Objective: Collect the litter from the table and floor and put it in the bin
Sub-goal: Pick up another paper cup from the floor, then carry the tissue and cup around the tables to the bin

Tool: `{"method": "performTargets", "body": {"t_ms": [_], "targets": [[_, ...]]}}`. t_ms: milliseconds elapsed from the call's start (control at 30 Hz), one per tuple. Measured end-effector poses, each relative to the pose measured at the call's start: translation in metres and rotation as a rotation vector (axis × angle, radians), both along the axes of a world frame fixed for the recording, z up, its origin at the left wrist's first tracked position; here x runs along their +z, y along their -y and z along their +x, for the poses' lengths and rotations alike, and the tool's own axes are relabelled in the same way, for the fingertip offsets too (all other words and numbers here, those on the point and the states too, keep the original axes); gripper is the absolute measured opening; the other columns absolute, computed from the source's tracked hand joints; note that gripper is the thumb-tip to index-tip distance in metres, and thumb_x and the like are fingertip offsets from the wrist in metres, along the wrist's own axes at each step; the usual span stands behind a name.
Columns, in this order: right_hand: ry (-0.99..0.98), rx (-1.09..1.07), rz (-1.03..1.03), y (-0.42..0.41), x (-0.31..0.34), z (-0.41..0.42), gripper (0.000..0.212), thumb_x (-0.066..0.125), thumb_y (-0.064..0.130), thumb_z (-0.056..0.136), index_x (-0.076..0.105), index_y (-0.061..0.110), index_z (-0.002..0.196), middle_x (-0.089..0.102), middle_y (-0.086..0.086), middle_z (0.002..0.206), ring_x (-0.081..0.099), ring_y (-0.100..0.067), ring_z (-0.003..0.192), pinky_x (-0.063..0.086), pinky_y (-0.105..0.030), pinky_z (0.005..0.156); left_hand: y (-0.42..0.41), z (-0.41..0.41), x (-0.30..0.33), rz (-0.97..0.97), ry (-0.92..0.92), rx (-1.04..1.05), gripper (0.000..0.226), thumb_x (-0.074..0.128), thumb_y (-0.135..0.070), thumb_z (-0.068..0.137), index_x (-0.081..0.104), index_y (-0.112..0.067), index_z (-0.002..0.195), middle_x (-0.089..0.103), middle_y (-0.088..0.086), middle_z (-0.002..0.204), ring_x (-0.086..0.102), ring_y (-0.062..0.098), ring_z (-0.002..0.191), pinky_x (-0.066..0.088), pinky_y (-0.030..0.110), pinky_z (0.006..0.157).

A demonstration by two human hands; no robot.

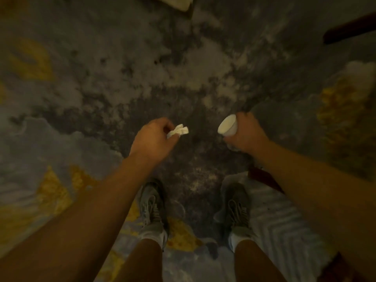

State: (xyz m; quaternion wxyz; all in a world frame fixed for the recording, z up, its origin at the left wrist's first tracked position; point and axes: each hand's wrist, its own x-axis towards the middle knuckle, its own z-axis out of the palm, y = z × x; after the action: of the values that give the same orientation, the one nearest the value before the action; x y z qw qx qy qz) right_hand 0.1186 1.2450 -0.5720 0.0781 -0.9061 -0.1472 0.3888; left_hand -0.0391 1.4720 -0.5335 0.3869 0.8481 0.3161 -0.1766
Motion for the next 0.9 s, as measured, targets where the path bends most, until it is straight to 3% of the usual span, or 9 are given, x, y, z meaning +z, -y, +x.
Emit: {"method": "performTargets", "body": {"t_ms": [100,233,367,533,767,900], "targets": [[0.023,-0.058,0.102,-0.005,0.11,-0.014,0.083,0.088,0.039,0.063,0.05,0.01,0.13,0.049,-0.016,0.128,0.051,-0.033,0.118,0.044,-0.041,0.099,-0.021,0.024,0.088,0.003,0.044,0.006,0.015,0.074,-0.038,0.08,0.064,-0.028,0.085,0.066,-0.006,0.08,0.063,0.016,0.075,0.045,0.029,0.061],[0.081,-0.195,0.193,-0.008,0.264,-0.03,0.079,0.087,0.039,0.064,0.048,0.019,0.129,0.046,-0.007,0.126,0.051,-0.027,0.117,0.048,-0.04,0.094,-0.046,0.058,0.214,-0.002,0.147,-0.002,0.014,0.077,-0.034,0.079,0.068,-0.024,0.084,0.072,-0.001,0.082,0.067,0.019,0.08,0.051,0.033,0.069],[0.255,-0.343,0.284,-0.002,0.413,-0.045,0.078,0.086,0.041,0.064,0.046,0.024,0.129,0.046,0.002,0.123,0.05,-0.02,0.114,0.05,-0.035,0.09,-0.046,0.08,0.348,0.021,0.276,-0.112,0.015,0.078,-0.034,0.077,0.066,-0.027,0.078,0.067,-0.012,0.071,0.066,0.013,0.071,0.047,0.028,0.062],[0.499,-0.459,0.367,0.035,0.571,-0.086,0.079,0.085,0.044,0.064,0.043,0.035,0.13,0.045,0.012,0.12,0.048,-0.011,0.113,0.047,-0.029,0.094,-0.012,0.084,0.5,0.035,0.431,-0.313,0.016,0.075,-0.041,0.076,0.064,-0.03,0.079,0.068,-0.012,0.072,0.063,0.003,0.067,0.05,0.03,0.06],[0.733,-0.509,0.337,0.138,0.674,-0.192,0.08,0.082,0.05,0.067,0.039,0.034,0.134,0.048,0.01,0.127,0.046,-0.011,0.115,0.046,-0.026,0.091,0.089,0.046,0.617,0.08,0.599,-0.634,0.013,0.074,-0.041,0.08,0.064,-0.035,0.085,0.066,-0.011,0.086,0.064,0.008,0.075,0.054,0.037,0.068],[0.783,-0.639,0.281,0.222,0.693,-0.276,0.079,0.078,0.051,0.071,0.036,0.034,0.136,0.048,0.009,0.132,0.047,-0.016,0.12,0.049,-0.036,0.095,0.178,-0.002,0.648,0.165,0.685,-0.794,0.014,0.073,-0.045,0.079,0.063,-0.037,0.086,0.064,-0.015,0.087,0.061,0.003,0.075,0.054,0.034,0.066]]}}
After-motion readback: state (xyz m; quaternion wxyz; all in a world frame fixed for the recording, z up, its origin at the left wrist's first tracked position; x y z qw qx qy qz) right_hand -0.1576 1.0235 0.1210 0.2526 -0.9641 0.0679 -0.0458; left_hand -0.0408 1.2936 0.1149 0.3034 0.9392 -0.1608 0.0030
